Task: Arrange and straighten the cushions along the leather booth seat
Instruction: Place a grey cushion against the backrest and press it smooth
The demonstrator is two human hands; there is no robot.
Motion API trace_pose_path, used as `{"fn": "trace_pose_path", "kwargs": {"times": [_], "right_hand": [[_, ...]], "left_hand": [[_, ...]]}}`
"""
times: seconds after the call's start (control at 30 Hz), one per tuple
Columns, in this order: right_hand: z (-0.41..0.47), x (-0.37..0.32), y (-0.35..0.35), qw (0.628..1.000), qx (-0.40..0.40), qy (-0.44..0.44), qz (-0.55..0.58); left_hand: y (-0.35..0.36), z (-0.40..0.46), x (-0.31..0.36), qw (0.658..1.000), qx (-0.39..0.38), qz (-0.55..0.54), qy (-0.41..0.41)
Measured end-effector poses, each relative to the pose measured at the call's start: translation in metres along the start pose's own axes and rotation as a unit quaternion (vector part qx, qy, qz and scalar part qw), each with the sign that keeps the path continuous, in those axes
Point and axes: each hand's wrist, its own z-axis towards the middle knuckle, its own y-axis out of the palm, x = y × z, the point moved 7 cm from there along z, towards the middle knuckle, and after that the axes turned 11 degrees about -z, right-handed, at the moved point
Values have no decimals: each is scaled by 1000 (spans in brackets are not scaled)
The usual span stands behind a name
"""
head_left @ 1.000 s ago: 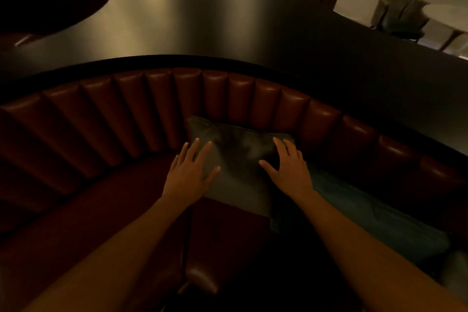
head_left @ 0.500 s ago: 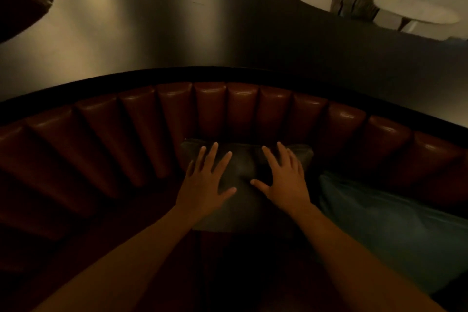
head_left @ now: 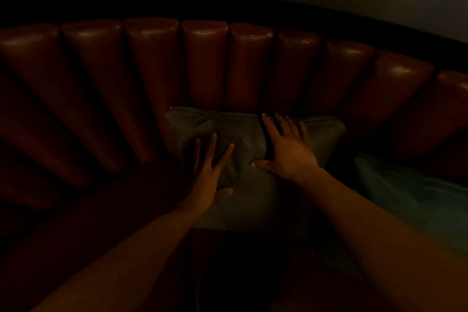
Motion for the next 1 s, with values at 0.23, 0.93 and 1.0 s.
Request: {"fn": "trace_pose_path", "kwargs": {"times": [0.23, 0.93, 1.0], "right_hand": [[14, -5, 8, 995, -75, 46, -46], [-18, 29, -16, 952, 148, 119, 240], [-24, 36, -23, 938, 164, 138, 273]], "left_hand": [[9, 1, -5, 999, 12, -13, 29], [-27, -8, -75, 805, 77, -509, -296], [-39, -3, -76, 804, 120, -507, -285]]}}
